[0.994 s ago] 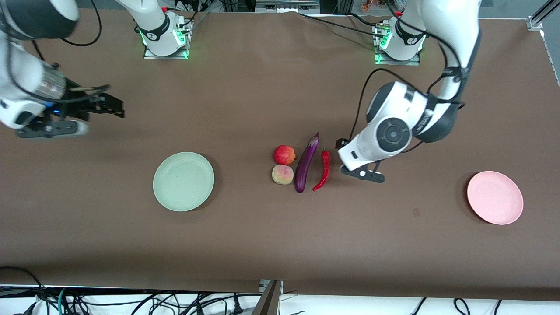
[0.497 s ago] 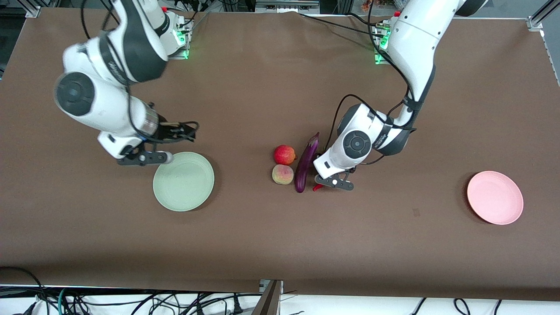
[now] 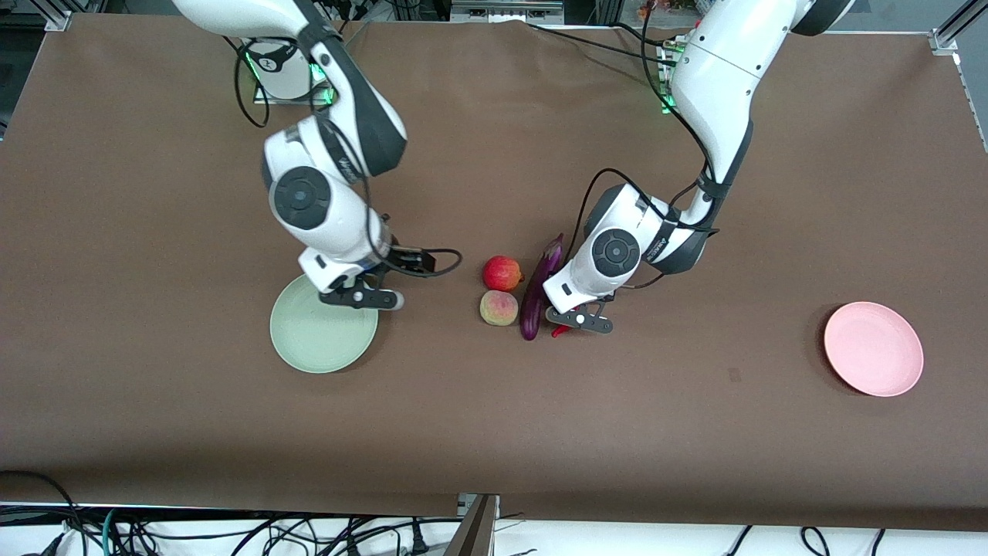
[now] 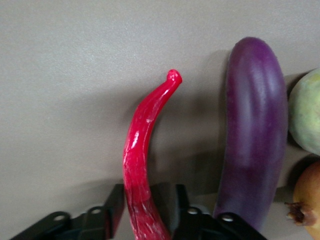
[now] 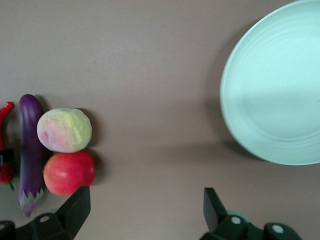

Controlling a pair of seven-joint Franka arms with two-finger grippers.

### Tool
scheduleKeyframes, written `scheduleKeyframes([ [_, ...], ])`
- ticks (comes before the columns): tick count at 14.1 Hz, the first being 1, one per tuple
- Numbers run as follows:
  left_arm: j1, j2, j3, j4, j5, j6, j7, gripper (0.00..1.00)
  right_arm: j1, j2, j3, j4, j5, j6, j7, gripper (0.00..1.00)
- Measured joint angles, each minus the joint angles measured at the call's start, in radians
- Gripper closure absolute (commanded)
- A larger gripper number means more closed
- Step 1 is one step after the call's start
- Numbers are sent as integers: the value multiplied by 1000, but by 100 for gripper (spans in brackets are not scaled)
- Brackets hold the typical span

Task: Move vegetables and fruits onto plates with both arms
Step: 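Grasp the chili with the left gripper while the right gripper grasps the apple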

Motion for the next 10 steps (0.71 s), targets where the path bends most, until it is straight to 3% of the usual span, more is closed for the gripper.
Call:
scheduleKeyframes([
  [4, 26, -17, 17, 11, 0, -60, 0, 96, 79, 62, 0, 4, 0, 97, 161, 0],
  [6, 74, -69, 22, 33, 0, -166, 3, 94, 117, 83, 1, 6, 0, 129, 235, 0],
  [8, 141, -146, 27, 42, 0, -267, 22, 85, 150, 106, 1, 6, 0, 161, 291, 0],
  [10, 229, -212, 34, 40, 4, -347, 115, 85, 174, 129, 0, 7, 0, 200, 332, 0],
])
